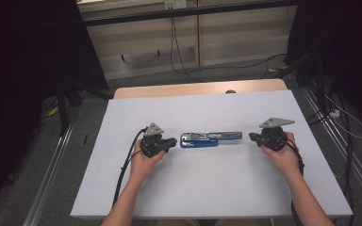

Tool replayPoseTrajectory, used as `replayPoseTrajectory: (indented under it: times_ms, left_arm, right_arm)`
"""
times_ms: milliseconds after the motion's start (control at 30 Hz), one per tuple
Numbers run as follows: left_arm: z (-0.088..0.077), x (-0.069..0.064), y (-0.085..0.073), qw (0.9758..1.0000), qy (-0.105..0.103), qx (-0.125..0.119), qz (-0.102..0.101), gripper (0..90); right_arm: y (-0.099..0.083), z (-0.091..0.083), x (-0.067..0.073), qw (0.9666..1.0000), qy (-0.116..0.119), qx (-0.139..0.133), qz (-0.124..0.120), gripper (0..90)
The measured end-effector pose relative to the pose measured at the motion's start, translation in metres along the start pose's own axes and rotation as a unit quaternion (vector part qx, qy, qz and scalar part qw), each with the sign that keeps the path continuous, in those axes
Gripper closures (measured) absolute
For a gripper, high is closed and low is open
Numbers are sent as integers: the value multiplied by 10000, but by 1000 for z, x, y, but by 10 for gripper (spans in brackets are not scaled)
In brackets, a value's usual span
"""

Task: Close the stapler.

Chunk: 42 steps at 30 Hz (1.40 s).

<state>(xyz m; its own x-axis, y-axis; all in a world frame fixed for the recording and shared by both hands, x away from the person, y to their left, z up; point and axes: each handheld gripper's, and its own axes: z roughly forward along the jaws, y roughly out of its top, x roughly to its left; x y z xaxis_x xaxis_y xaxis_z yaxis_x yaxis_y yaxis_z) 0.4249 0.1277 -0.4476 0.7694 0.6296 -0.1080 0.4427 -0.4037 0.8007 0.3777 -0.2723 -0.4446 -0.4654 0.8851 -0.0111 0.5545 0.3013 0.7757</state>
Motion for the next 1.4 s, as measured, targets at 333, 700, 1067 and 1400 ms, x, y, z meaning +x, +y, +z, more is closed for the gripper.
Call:
replayPoseTrajectory:
  times_ms: [333, 700, 1067, 1400]
  left_arm:
    - [14, -6, 2, 9999, 23, 129, 85, 881]
    - [23, -7, 0, 9997, 37, 219, 112, 900]
    - [23, -8, 1, 9998, -7, 166, 80, 900]
    - [23, -8, 1, 9998, 3, 167, 68, 900]
  right_arm:
    - [-2, 4, -1, 10000, 4, 47, 36, 900]
    - [-3, 13, 5, 9997, 122, 181, -61, 900]
    - [-2, 22, 13, 9989, 140, 364, -266, 900]
    - [-1, 25, 16, 9988, 234, 306, -306, 900]
